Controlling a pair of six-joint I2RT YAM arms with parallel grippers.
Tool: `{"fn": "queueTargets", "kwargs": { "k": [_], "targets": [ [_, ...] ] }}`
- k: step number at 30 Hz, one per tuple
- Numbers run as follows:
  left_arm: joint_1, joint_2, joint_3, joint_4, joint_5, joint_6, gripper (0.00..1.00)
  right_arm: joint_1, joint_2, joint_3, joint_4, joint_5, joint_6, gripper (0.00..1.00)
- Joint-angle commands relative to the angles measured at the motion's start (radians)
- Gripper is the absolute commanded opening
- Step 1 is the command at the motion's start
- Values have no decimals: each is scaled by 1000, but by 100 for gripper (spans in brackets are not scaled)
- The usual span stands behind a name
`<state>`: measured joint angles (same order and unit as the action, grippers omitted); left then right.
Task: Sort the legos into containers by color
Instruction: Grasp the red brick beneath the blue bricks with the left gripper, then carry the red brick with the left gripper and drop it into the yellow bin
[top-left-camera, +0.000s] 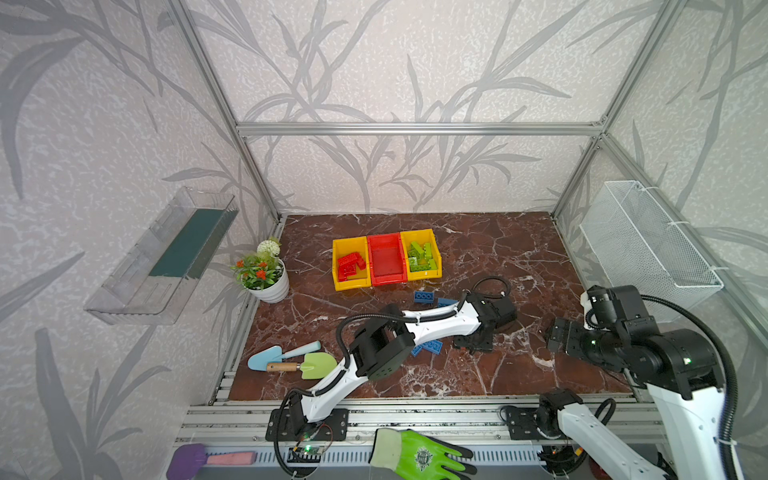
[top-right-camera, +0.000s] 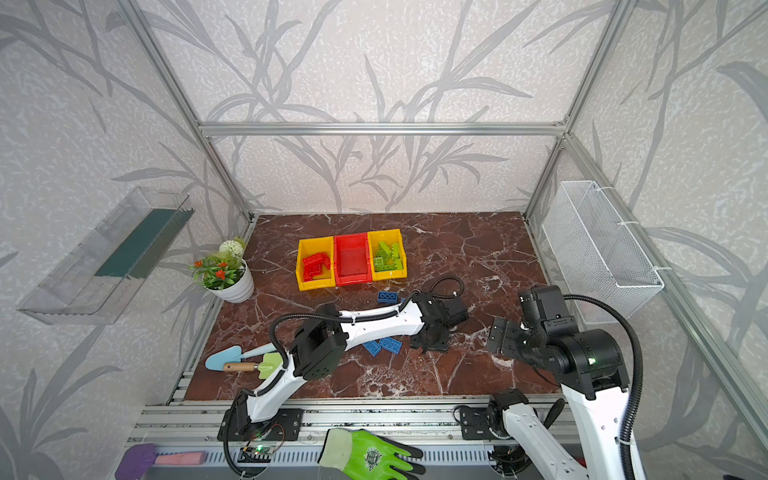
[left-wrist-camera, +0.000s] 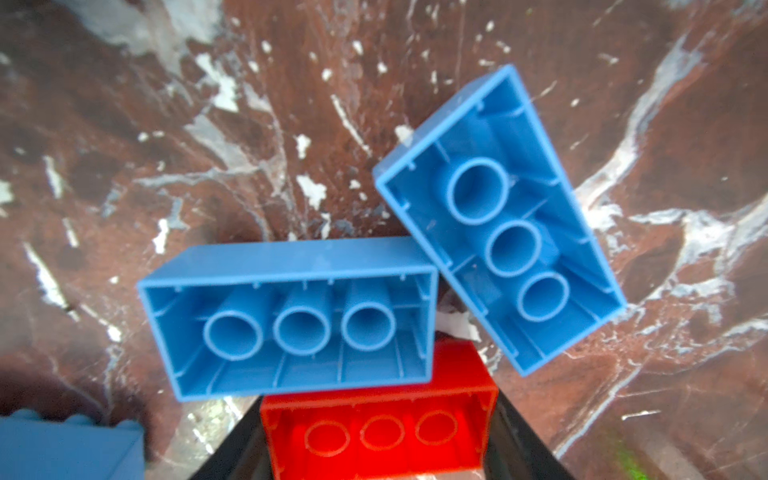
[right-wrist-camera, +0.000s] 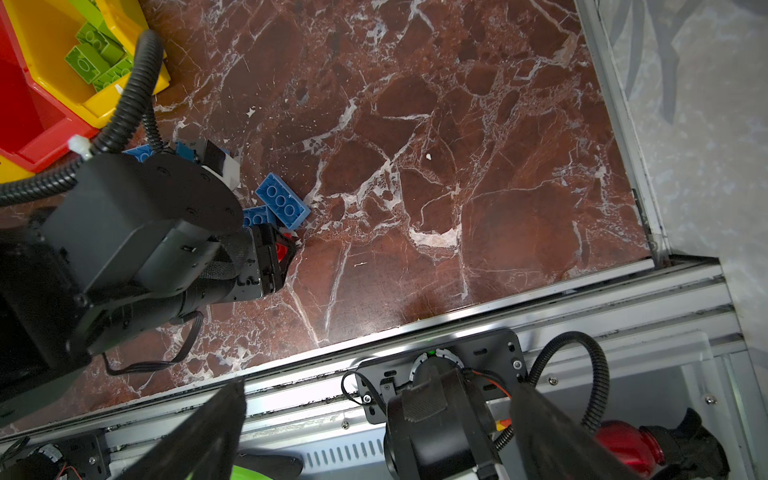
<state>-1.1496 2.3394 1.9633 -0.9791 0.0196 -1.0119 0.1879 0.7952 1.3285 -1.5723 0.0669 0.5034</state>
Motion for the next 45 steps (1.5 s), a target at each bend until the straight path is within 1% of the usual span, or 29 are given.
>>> {"fn": "queueTargets", "kwargs": {
  "k": [1,5,8,10,14,17,19,22,25,28,32,34,38,42,45],
  "targets": [
    [19,-78,22,-119,-52,16,44,-5,-15,-6,9,-42,-11,99],
    [87,-169,3,-168,-87,42,41,-4,-24,-33,19,-63,-12,99],
    [176,-250,-20,-190,-91,86,41,-4,-14,-49,34,-59,7,99],
    [248,-297,-23,-212,-110,135,41,-4,-8,-70,68,-67,24,99],
    [410,-366,-44,-222,-114,232,41,-3,26,-106,145,-81,76,99],
    [554,-407,-87,-197,-108,283,41,-4,91,-94,212,-134,83,99],
    [649,-425,-126,-166,-94,304,41,1,147,-72,253,-166,65,99],
    [767,-436,-170,-125,-76,326,41,37,230,-14,279,-147,57,99],
    [862,-422,-190,-100,-64,342,41,88,301,20,311,-126,70,99],
    [934,-390,-176,-83,-57,361,41,146,356,22,354,-109,98,99],
    [995,-307,-79,-98,-44,394,41,206,414,8,409,-91,127,99],
    [1011,-252,-11,-119,-47,416,41,223,438,1,429,-85,175,99],
    [1033,-164,85,-142,-47,446,41,234,456,-5,452,-71,206,99],
    [1060,-99,157,-143,-3,448,41,234,458,2,446,-47,223,99],
    [1062,-53,228,-167,12,457,44,234,461,9,434,-35,236,99]
  ]
}}
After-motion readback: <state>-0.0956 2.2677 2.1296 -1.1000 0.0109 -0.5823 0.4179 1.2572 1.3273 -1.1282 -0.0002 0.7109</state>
